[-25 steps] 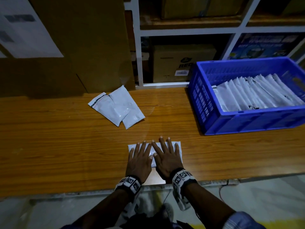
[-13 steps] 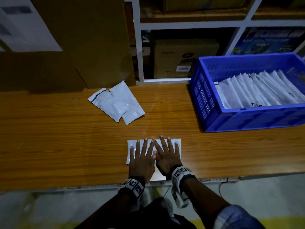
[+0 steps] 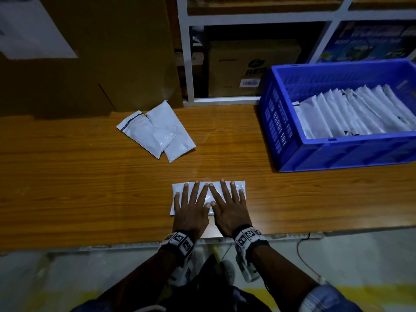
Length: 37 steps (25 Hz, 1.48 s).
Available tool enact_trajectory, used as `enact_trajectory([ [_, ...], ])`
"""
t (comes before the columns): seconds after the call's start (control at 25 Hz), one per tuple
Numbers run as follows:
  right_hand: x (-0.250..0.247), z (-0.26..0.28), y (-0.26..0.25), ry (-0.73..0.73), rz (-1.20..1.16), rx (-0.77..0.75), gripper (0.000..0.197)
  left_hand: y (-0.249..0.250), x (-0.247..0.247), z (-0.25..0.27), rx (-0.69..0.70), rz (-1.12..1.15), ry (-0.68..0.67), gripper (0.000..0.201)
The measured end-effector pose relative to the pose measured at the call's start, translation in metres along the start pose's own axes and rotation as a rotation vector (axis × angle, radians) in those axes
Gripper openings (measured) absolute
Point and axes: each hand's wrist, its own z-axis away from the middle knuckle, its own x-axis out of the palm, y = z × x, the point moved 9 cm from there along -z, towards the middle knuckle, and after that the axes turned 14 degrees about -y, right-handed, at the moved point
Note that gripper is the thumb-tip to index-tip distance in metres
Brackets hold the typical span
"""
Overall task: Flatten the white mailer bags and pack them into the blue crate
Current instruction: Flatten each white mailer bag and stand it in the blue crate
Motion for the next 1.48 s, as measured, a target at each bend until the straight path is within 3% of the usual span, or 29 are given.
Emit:
enact_trajectory([
  [0.24,0.006,-0.005,0.002,-0.024,0.020,0.058,0.056,-0.001,-0.001,-0.001,0.016,0.019,-0.010,0.062],
  [0.6,0.001,-0.004,0.007,-0.125,-0.068,-0.016,0.055,-0.007,0.000,-0.003,-0.007,0.029,-0.015,0.060],
  [0.8,-0.018,0.006,0.000,0.030,-0.028,0.007,0.056,-0.008,0.001,0.004,-0.022,0.046,-0.014,0.060],
  [1.0,0.008,0.003,0.004,-0.003,0.012,-0.006,0.057,-0.004,0.004,0.008,0.002,0.008,-0.019,0.060],
  [1.24,0.006,-0.004,0.005,-0.043,-0.006,0.003,0.057,0.002,-0.005,0.005,0.016,-0.027,-0.001,0.059],
  [1.4,0.015,-0.009,0.009,-0.196,0.001,-0.033,0.060,0.017,-0.004,0.010,0.028,-0.123,-0.011,0.059],
  [1.48,0.007,-0.006,0.010,-0.185,-0.036,-0.056,0.061,0.017,-0.001,0.010,0.002,-0.127,-0.026,0.061],
])
